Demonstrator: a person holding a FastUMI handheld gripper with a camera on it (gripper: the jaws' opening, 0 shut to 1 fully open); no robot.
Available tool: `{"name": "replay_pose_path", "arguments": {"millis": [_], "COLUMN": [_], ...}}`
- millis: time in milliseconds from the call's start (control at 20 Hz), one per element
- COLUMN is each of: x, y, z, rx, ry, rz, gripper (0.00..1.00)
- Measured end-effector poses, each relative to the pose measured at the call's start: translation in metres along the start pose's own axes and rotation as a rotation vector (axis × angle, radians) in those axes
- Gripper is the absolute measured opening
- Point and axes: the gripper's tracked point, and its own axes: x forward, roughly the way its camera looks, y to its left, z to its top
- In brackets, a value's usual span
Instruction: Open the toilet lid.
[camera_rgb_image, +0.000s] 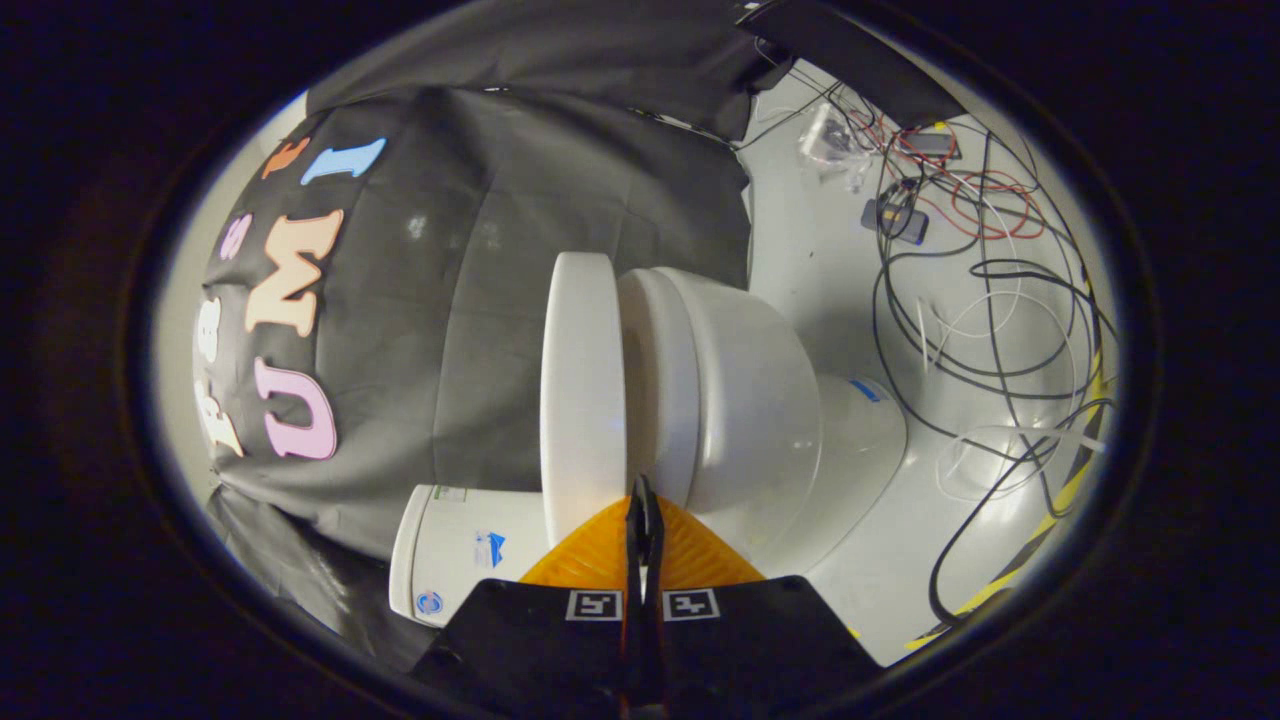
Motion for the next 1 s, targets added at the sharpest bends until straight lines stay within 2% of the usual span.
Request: {"name": "replay_pose_path", "arguments": {"millis": [550,850,1000], "x": [-0.018,-0.025,-0.028], "y": [0.053,0.083,0.096], "z": [0.001,-0.003,-0.002], "rx": [-0.154,-0.292,-0.294], "ry": [-0.011,-0.002,-0.011], "rz": [0.004,0.007,0.024], "gripper": [0.01,0.01,0.01]}}
